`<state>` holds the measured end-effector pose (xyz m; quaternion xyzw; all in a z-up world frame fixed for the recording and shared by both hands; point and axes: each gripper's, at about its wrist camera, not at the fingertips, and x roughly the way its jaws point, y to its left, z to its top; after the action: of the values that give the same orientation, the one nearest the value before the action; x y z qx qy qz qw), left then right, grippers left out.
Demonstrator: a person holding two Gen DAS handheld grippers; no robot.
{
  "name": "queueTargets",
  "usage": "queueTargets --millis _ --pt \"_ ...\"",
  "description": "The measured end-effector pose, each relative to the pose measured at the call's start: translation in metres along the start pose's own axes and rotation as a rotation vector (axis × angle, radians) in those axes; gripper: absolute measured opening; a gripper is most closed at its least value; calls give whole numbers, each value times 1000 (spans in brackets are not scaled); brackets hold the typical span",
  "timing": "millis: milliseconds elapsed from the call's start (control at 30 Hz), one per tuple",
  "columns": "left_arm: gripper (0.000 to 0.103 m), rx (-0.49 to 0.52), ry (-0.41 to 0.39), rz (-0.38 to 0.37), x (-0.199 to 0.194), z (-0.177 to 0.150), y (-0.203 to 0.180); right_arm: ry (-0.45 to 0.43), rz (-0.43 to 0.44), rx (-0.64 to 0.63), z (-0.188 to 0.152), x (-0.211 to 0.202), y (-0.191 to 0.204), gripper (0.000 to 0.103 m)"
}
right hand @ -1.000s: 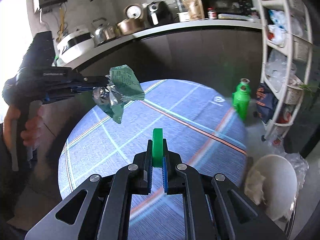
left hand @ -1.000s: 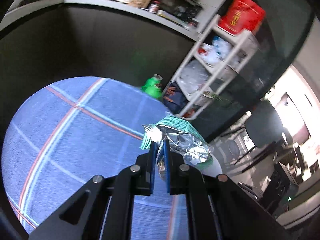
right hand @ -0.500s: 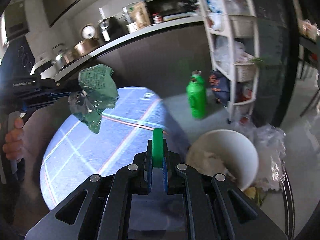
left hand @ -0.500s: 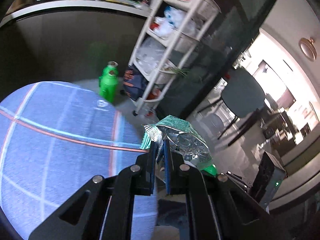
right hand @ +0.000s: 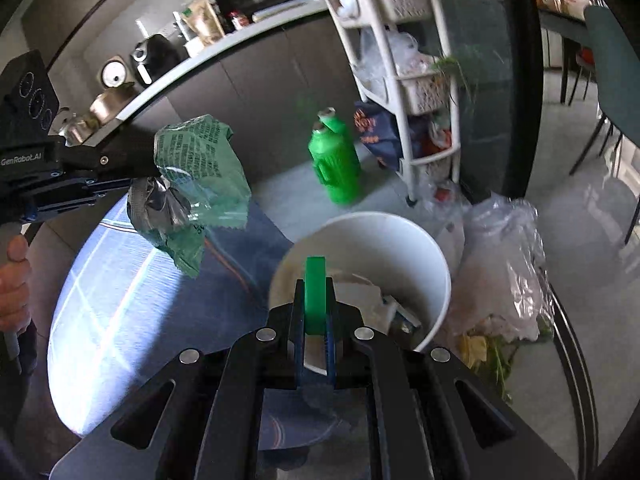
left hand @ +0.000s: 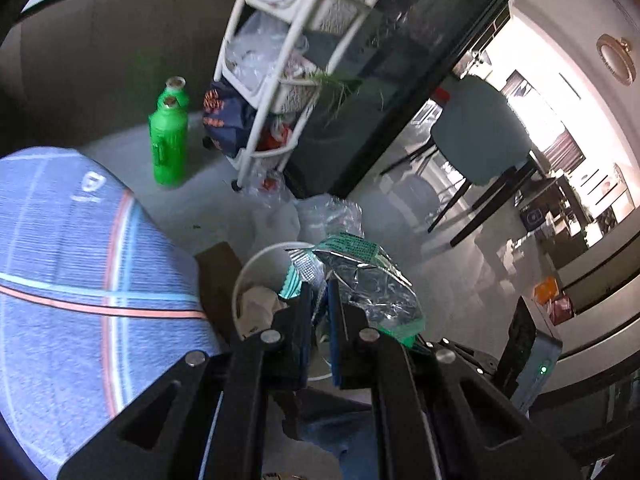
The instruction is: Collect trash
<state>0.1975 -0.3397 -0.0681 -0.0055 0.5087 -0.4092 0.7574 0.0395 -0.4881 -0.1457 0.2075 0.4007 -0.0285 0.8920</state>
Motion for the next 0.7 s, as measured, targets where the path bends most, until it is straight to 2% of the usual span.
queueTargets --millis 133,200,233,267,300,333,367,400,433,500,633,700 --pt "10 9 33 11 29 1 -1 35 0 7 -2 22 -14 7" --pt "15 17 44 23 40 1 -1 45 -4 3 -2 30 -17 8" --pt "19 17 45 36 43 1 -1 49 -6 3 -3 35 -19 17" --pt "31 19 42 47 46 2 -1 58 -6 5 -4 40 -22 29" --pt "49 20 36 61 49 2 0 65 -6 3 -5 44 -24 55" --pt "58 18 22 73 50 2 2 68 -13 -12 -7 47 -25 66" --pt "72 18 8 84 49 3 1 62 -19 -29 -8 48 -24 66" --pt "82 18 -11 98 48 3 2 58 -24 -41 -9 48 -23 68" --pt "86 19 -33 116 46 3 3 56 -25 -52 -10 49 -22 76" --pt "97 17 -64 148 42 4 5 45 -19 -57 -13 48 -21 83" --pt "99 1 -113 175 28 4 8 30 -14 -62 -13 44 -18 95" --pt "99 -19 -125 182 21 2 10 29 -12 -63 -12 43 -16 94"
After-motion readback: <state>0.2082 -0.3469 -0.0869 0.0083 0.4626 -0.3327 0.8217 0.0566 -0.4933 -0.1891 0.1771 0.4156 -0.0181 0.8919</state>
